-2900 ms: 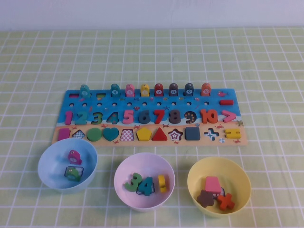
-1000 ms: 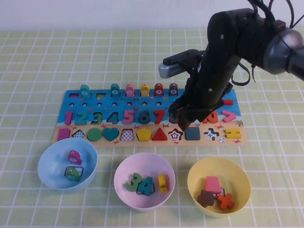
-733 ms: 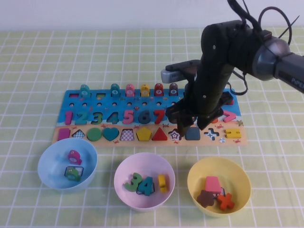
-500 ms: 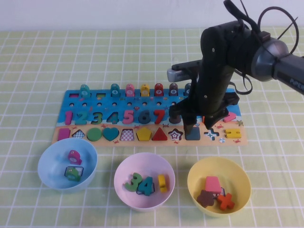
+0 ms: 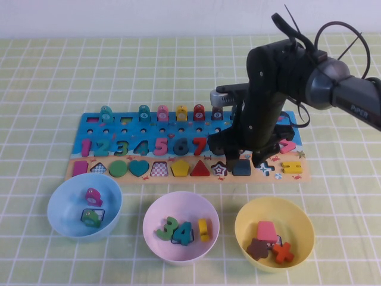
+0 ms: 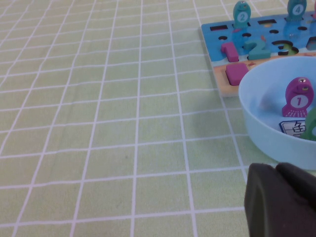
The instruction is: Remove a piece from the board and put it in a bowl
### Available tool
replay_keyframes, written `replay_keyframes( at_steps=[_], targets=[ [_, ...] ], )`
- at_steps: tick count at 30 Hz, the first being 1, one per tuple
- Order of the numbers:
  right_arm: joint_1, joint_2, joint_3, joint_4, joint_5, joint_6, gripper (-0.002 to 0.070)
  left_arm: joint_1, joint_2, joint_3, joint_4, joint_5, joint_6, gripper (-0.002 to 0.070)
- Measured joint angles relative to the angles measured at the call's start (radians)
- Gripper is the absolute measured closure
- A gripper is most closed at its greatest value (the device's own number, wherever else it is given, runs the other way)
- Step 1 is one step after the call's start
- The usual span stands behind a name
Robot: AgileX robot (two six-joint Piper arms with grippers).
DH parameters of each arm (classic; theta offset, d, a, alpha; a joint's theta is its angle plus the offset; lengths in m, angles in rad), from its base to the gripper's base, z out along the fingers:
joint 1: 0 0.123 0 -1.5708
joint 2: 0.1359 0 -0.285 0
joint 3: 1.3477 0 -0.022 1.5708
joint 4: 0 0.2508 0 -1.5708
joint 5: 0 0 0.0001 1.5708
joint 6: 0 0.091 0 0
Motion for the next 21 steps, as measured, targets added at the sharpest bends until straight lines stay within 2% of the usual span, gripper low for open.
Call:
replay_keyframes(
  at_steps=[13, 21],
  targets=[
    [0.0, 0.027, -0.001, -0.024, -0.03, 0.008, 0.0282, 0.0, 0.0, 0.0, 0.0, 0.0, 0.0, 0.0679],
    [0.0, 0.033, -0.006, -0.027, -0.032, 0.013, 0.038, 0.0, 0.0, 0.0, 0.0, 0.0, 0.0, 0.0679]
  ],
)
